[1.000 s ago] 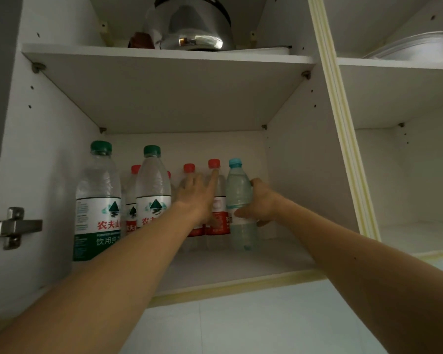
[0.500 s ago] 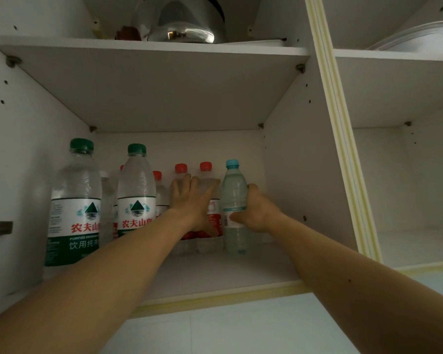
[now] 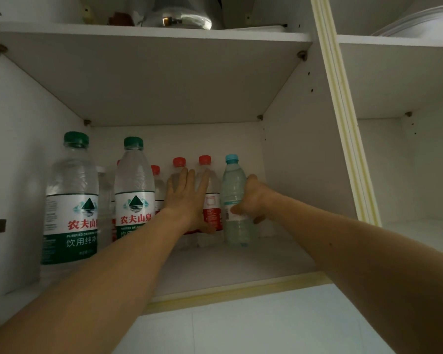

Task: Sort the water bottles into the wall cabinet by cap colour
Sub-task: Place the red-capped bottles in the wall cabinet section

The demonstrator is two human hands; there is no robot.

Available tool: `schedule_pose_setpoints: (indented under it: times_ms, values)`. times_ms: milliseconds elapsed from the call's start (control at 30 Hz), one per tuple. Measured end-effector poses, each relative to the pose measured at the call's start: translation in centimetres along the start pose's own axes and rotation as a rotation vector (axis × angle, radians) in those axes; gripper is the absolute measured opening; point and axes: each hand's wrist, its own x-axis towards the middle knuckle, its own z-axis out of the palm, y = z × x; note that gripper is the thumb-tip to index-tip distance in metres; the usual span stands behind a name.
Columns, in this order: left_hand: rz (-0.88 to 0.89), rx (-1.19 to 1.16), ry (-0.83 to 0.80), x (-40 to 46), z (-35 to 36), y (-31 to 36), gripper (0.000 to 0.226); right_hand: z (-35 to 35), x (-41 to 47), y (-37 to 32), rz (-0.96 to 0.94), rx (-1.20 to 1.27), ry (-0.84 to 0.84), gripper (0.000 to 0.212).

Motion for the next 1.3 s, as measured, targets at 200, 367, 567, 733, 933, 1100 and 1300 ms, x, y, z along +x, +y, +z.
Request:
schedule_pose_setpoints:
  times_ms: [200, 367, 567, 733, 933, 1100, 1300]
  values:
    - [0.002, 0.040, -0.009, 0.1, -0.4, 0.0, 0.148, 0.0, 1.1, -1.1, 0.080, 0.025, -0.057, 0.077]
    - [-0.003, 0.075, -0.026, 0.2, -0.3, 0.3, 0.149, 0.4, 1.8, -1.0, 0.108, 0.047, -0.075, 0.082]
    - [-0.031, 0.088, -0.042, 0.7, -0.1, 0.2, 0.151, 1.2, 2.7, -0.8, 0.092, 0.044, -0.060, 0.084]
    - [-0.031, 0.093, -0.030, 1.1, -0.2, 0.3, 0.152, 1.3, 3.3, -0.5, 0.070, 0.056, -0.056, 0.090]
    - [0.046, 0.072, 0.067, 0.2, -0.3, 0.7, 0.138, 1.5, 3.6, 0.5, 0.009, 0.004, -0.042, 0.087]
    - [0.221, -0.391, 0.248, -2.0, -4.2, 1.7, 0.099, 1.2, 4.0, 1.3, -0.034, -0.067, -0.031, 0.094]
    - [0.134, -0.470, 0.542, -10.2, -8.0, 0.3, 0.080, 1.0, 3.4, 0.6, -0.065, -0.184, 0.031, 0.087]
